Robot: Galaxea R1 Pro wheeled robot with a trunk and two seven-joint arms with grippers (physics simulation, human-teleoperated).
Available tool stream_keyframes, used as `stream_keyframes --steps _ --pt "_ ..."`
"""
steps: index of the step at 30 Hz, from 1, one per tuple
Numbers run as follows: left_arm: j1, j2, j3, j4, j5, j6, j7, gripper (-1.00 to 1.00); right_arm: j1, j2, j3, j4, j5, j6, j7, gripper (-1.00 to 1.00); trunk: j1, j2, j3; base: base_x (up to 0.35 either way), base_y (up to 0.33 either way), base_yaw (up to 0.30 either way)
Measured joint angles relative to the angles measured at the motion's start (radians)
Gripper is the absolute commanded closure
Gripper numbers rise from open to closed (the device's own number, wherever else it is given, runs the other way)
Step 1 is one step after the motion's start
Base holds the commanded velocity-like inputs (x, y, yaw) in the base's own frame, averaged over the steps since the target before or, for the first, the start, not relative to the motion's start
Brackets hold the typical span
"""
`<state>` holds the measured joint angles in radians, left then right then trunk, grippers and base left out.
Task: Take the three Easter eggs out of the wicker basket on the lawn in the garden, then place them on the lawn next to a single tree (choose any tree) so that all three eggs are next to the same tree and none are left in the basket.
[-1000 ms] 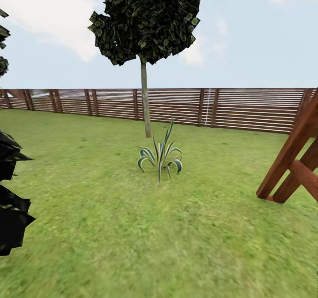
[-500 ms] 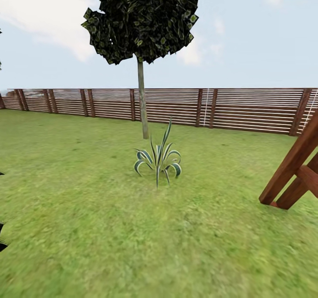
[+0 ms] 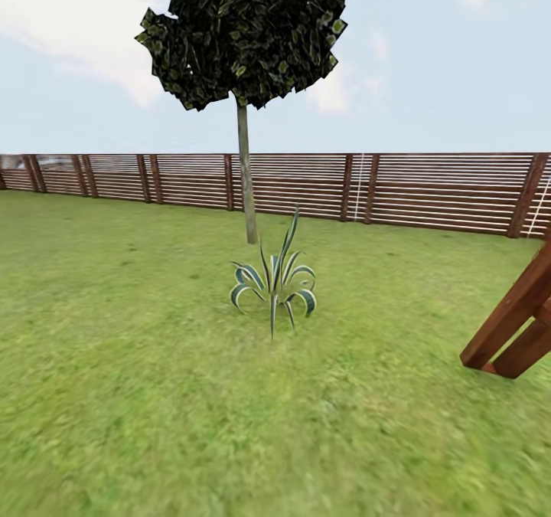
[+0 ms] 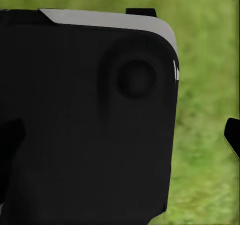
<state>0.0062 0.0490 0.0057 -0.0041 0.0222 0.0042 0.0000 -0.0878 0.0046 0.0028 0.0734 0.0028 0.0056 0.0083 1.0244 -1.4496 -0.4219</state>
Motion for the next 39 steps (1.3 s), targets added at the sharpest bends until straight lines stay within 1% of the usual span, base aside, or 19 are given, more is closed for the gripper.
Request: stream_keyframes --steps 32,39 --pt "0.000 0.000 -0.001 0.000 0.000 0.000 0.000 -1.00 0.000 0.000 0.000 0.000 -0.001 0.000 -0.001 -1.00 0.000 0.000 0.000 0.335 0.000 0.000" --pt "0.000 0.000 -0.001 0.000 0.000 0.000 0.000 -1.00 0.000 0.001 0.000 0.000 -0.001 0.000 0.000 -1.00 0.000 0.000 0.000 0.335 0.000 0.054"
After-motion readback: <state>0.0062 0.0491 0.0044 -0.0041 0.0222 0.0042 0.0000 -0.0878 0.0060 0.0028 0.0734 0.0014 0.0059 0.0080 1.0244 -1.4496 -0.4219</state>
